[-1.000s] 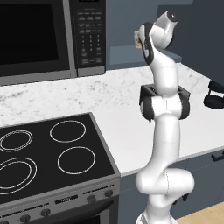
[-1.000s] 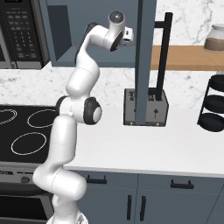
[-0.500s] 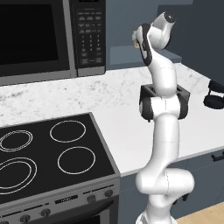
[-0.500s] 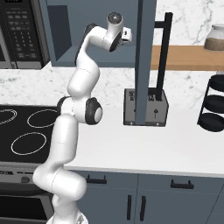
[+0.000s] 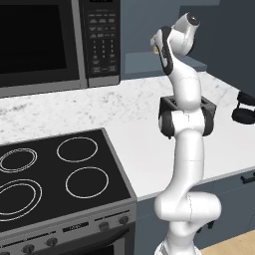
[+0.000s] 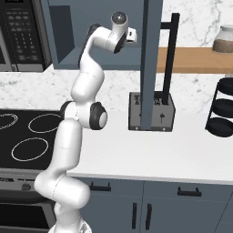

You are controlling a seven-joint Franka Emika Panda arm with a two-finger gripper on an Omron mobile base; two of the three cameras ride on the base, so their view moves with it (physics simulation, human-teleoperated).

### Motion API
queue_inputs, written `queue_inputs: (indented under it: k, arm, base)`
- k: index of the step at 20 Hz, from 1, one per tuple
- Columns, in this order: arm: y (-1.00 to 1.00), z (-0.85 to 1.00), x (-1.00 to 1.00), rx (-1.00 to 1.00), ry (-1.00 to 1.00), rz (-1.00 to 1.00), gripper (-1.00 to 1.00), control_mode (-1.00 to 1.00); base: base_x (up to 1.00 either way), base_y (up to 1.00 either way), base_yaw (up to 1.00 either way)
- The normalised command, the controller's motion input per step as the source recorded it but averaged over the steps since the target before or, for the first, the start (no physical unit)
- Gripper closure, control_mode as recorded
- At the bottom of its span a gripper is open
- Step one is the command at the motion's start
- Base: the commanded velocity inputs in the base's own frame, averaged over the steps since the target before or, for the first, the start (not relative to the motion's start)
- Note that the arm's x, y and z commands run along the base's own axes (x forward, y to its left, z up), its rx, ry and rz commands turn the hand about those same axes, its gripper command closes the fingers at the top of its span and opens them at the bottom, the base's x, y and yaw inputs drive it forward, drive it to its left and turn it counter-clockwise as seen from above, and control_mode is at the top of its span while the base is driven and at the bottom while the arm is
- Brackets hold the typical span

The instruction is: Gather all objects into one cabinet and sort the glasses and bowls to opposite sides.

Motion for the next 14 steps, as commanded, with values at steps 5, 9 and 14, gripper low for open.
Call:
queue_inputs:
  k: [5, 9, 14]
  arm:
    - [0.0, -0.02, 0.0, 0.0, 0.0, 0.0, 1.0, -1.0]
    - [0.01, 0.03, -0.28, 0.0, -0.07, 0.0, 1.0, -1.0]
    - [0.03, 0.07, -0.51, -0.01, -0.12, 0.02, 1.0, -1.0]
  base:
    - [0.0, 0.0, 0.0]
    - [0.0, 0.0, 0.0]
    - [0.0, 0.0, 0.0]
